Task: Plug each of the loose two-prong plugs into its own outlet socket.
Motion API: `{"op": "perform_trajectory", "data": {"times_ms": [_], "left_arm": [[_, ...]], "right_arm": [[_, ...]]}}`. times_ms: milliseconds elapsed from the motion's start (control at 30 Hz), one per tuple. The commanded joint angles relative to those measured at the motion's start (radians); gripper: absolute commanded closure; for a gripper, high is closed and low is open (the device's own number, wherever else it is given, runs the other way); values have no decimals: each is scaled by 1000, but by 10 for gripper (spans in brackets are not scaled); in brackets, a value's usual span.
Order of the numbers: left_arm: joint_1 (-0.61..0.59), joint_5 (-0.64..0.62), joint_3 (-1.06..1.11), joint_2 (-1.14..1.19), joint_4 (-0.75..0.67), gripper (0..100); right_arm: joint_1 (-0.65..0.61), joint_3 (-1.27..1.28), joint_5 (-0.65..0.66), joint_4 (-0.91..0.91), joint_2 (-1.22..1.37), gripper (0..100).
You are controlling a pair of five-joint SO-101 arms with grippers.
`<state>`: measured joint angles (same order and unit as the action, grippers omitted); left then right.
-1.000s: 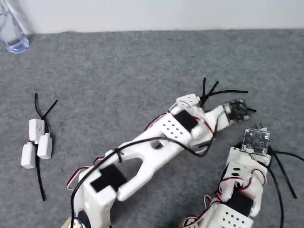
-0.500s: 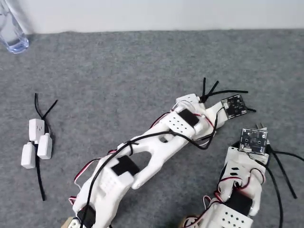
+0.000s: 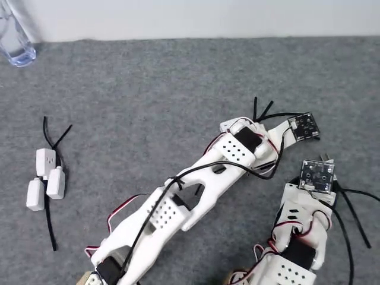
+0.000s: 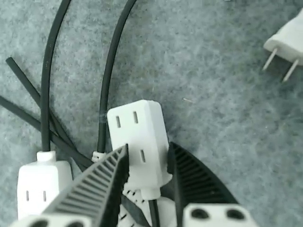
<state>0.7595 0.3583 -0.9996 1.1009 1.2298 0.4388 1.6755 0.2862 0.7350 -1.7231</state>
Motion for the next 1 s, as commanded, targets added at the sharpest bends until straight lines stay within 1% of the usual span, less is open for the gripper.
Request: {"op": "perform_trajectory", "data": {"times_ms": [0,100,200,300,367,467,533,600,700,767,967], "left_arm": [[3,9,-252,87,127,870],[5,29,-374,147,218,863],[5,34,-460,192,262,813],[9,34,-504,215,305,776],[17,34,-515,222,319,776],[18,35,-513,222,321,776],[18,35,-513,222,321,794],[18,38,-513,224,321,844],[21,94,-512,224,325,930],[21,103,-510,226,325,962],[21,104,-510,226,325,971]], "right_arm": [[-15,12,-2,-16,-4,827],[-16,12,-2,-16,-4,827],[-18,12,-2,-15,-4,827],[-42,12,25,-10,-4,827],[-54,12,54,2,-4,827],[-64,12,64,7,-4,827],[-64,12,64,7,-4,827],[-64,12,66,7,-4,827],[-61,12,66,7,-4,827],[-58,12,64,7,-5,827],[-56,12,64,7,-7,827]]}}
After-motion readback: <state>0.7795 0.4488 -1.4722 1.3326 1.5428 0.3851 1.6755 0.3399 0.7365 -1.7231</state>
